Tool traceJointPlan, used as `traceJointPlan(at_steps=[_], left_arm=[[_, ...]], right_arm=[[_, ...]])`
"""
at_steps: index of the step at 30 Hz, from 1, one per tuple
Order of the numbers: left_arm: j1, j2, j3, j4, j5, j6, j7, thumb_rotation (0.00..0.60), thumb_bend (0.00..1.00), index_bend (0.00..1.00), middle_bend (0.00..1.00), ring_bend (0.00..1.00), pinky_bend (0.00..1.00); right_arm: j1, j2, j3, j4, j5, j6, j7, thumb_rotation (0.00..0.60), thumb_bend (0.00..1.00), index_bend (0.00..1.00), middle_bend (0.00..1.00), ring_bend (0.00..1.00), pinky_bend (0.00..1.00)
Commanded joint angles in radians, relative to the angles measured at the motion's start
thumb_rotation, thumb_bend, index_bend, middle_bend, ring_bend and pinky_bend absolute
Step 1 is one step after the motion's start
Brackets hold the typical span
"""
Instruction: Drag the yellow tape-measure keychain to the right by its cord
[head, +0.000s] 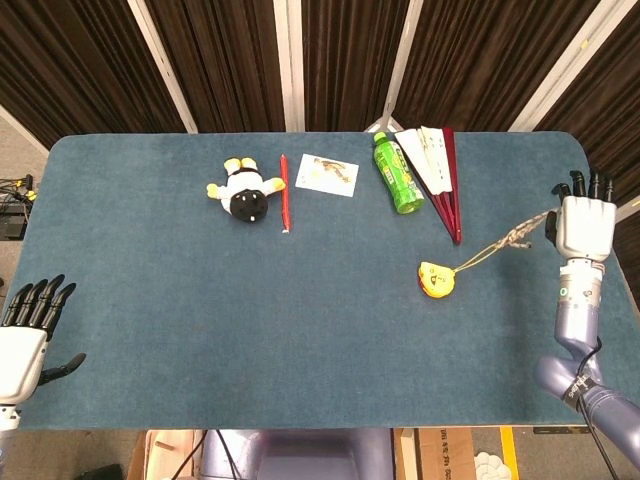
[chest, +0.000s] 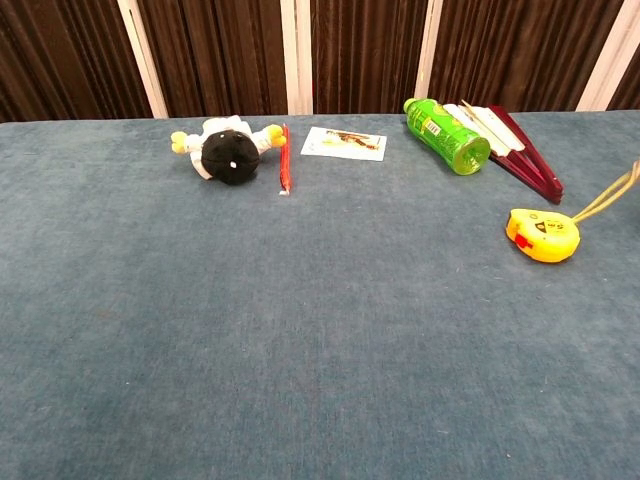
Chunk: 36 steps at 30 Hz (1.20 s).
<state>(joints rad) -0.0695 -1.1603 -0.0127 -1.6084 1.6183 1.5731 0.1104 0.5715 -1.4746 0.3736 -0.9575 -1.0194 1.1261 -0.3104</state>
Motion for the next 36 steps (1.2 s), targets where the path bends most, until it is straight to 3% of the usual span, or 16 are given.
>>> traceJointPlan(at_steps=[1,6,11,15,17,24,29,36], left_arm=[[0.0,0.0,0.0,0.0,0.0,0.001,0.0,0.6,0.0,0.0,0.0,0.0,0.0],[0.0,0.001,0.0,0.001,0.002,0.001,-0.002,0.6,0.0,0.0,0.0,0.0,0.0],[0.001,0.002,0.001,0.002,0.002,0.001,-0.005,0.6,0.0,0.0,0.0,0.0,0.0],[0.001,0.001,0.001,0.01,0.004,0.002,0.0,0.6,0.0,0.0,0.0,0.0,0.0],[0.002,0.001,0.003,0.012,0.009,0.005,0.005,0.6,0.0,0.0,0.0,0.0,0.0],[0.008,0.003,0.005,0.015,0.019,0.02,0.01,0.6,0.0,0.0,0.0,0.0,0.0],[0.01,0.004,0.008,0.018,0.026,0.024,0.008,0.6,0.0,0.0,0.0,0.0,0.0],[0.015,0.006,0.008,0.021,0.02,0.027,-0.003,0.6,0.0,0.0,0.0,0.0,0.0]], right_arm=[[-0.01,0.008,-0.009,-0.024,0.018,-0.014,-0.026,0.6,0.53,0.0,0.01,0.0,0.05],[-0.025,0.028,-0.012,-0.086,0.051,-0.017,-0.071,0.6,0.38,0.0,0.0,0.0,0.04],[-0.06,0.072,-0.016,-0.21,0.036,0.021,-0.042,0.6,0.37,0.0,0.0,0.0,0.04],[-0.134,0.137,-0.057,-0.375,-0.042,0.097,0.033,0.6,0.37,0.0,0.0,0.0,0.04],[-0.217,0.196,-0.123,-0.522,-0.137,0.174,0.103,0.6,0.37,0.0,0.0,0.0,0.04],[-0.366,0.308,-0.285,-0.721,-0.343,0.305,0.18,0.6,0.36,0.0,0.0,0.0,0.03],[-0.439,0.338,-0.353,-0.761,-0.464,0.409,0.179,0.6,0.36,0.0,0.0,0.0,0.02],[-0.501,0.325,-0.378,-0.695,-0.553,0.515,0.158,0.6,0.36,0.0,0.0,0.0,0.02]])
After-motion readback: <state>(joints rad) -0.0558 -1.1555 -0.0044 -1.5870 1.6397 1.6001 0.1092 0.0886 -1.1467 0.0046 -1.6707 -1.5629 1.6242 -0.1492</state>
